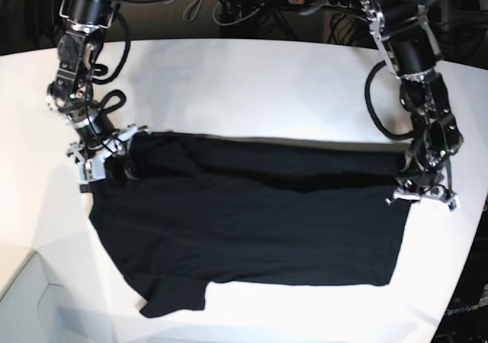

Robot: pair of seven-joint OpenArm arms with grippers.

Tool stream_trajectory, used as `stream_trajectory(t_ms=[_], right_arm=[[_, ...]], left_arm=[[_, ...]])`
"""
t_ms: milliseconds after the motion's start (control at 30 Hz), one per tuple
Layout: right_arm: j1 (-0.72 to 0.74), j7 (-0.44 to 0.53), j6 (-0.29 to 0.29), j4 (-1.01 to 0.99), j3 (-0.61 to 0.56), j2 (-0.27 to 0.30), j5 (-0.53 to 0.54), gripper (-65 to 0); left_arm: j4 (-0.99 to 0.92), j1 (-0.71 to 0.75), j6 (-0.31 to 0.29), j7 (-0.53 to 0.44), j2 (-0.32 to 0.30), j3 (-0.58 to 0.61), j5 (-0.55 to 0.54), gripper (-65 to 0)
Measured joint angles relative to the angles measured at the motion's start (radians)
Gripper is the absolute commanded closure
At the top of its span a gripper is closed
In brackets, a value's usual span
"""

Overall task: Layout the t-shirt on the table in an organized manner, then fold the t-shirt properly
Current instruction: 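Lift the shoulder edge with both grippers and pull it toward the hem, then drag the held shoulder edge with both grippers away from the hem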

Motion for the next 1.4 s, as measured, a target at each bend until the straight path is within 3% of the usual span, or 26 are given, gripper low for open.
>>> stream_trajectory(t_ms=[133, 333, 533, 867, 1133, 1233, 1400], right_arm=[[0.000, -0.002, 0.000, 0.008, 0.000, 0.002, 0.001, -38.0], [-0.004, -0.008, 0.000, 0.132, 0.106, -0.003, 0.009, -39.1], [-0.072, -0.010, -0.002, 0.165, 0.184, -0.014, 0.010, -39.2], [-0.148, -0.005, 0.001, 0.163, 0.198, -0.015, 0.011, -39.2], [-0.170, -0.005, 0.000, 0.163, 0.198, -0.017, 0.011, -39.2], [-0.184, 0.002, 0.000, 0.163, 0.196, -0.014, 0.011, -39.4], [-0.189, 0.002, -0.001, 0.096, 0.196, 0.027, 0.010, -39.6]], left_arm=[[0.005, -0.001, 0.000, -0.003, -0.005, 0.000, -0.001, -28.4], [0.084, 0.002, -0.002, 0.009, -0.003, -0.005, -0.003, -39.6], [0.209, 0.092, -0.006, -0.012, -0.010, -0.008, -0.006, -39.8], [0.029, 0.118, -0.002, -0.014, -0.037, -0.059, -0.003, -39.9], [-0.066, 0.115, -0.008, -0.148, -0.031, 0.045, -0.003, -39.3], [-0.103, 0.109, -0.010, -0.184, -0.038, 0.061, 0.002, -33.4], [-0.140, 0.110, -0.006, -0.260, -0.042, 0.078, 0.000, -7.6]])
